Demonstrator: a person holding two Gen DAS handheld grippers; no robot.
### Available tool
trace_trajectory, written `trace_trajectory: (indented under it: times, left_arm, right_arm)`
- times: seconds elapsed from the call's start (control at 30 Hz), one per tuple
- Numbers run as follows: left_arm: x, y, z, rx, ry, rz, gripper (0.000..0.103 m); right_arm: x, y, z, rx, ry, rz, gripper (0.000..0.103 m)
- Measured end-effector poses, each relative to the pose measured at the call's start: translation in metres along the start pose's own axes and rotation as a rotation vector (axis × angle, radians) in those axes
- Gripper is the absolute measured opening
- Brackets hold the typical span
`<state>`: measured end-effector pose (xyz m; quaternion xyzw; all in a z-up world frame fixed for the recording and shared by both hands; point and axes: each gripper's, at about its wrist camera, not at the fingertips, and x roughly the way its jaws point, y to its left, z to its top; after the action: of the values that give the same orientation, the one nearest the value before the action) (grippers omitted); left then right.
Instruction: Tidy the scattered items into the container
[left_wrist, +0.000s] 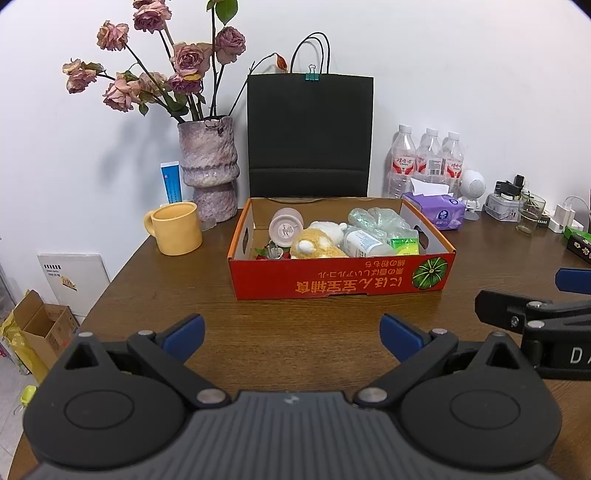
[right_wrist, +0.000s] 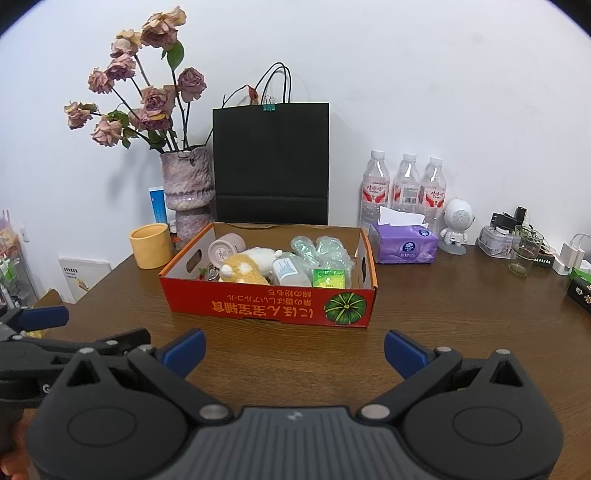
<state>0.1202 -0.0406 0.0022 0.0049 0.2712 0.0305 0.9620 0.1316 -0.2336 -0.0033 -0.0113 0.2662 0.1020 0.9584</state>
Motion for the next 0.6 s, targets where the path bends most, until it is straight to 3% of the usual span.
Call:
trace_trajectory:
  times: [0.6]
  left_arm:
    - [-0.0012,-0.0007,-0.0009,-0.002,-0.003,0.004,0.103]
  right_arm:
    - [0.0001,0.0009,-0.0021,0.000,0.004,-0.002,0.103]
